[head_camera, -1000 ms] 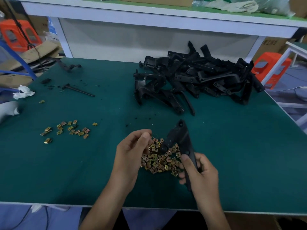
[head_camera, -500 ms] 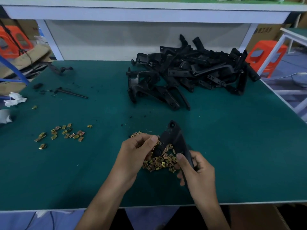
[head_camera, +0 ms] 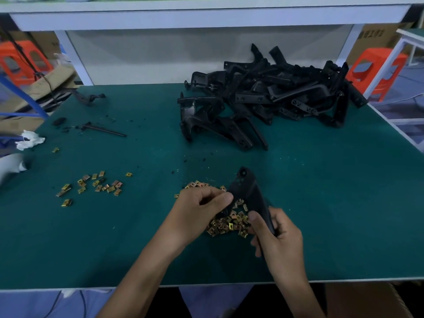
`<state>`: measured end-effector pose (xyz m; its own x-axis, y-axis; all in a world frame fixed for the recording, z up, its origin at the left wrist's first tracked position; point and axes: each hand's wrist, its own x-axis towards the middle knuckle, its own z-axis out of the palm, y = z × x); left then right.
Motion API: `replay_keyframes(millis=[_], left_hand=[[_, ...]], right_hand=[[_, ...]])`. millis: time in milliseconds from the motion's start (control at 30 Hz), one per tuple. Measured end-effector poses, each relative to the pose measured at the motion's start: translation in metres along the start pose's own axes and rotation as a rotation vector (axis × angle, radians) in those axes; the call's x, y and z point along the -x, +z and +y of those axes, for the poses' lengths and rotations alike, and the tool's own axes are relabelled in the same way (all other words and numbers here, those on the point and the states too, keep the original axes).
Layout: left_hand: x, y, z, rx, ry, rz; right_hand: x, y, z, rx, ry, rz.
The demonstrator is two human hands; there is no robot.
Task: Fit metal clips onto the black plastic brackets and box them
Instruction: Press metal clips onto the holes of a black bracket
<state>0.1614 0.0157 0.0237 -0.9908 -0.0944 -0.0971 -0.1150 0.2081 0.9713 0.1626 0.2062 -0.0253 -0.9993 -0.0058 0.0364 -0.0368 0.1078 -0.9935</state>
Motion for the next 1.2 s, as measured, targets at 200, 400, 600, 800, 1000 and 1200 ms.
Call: replay_keyframes(millis=[200,400,600,800,1000,1200], left_hand=[[-0.041,-0.036,-0.027,-0.65,0.104,0.292],[-0.064,-0.04,-0.04,-0.823,0.042,0.092],[-0.068,-0.04,-0.025,-0.779,0.01,0.012],[-0.051,-0.038,-0.015,-0.211,-0.031,0.094],[-0.027,-0.029,0.003,0.113,0.039,0.042],[-0.019,-0.009,0.024,0.149,0.101,0.0]], right_hand=[[-0.001,0.0,0.001,-0.054,0.008,0.046],[-0.002,0.001,0.003,-0.062,0.024,0.042],[-0.003,0.001,0.005,-0.05,0.02,0.044],[-0.003,0.001,0.004,-0.051,0.027,0.031],[-0.002,0.001,0.005,-0.042,0.015,0.035],[-0.002,0.001,0.006,-0.028,0.009,0.025]])
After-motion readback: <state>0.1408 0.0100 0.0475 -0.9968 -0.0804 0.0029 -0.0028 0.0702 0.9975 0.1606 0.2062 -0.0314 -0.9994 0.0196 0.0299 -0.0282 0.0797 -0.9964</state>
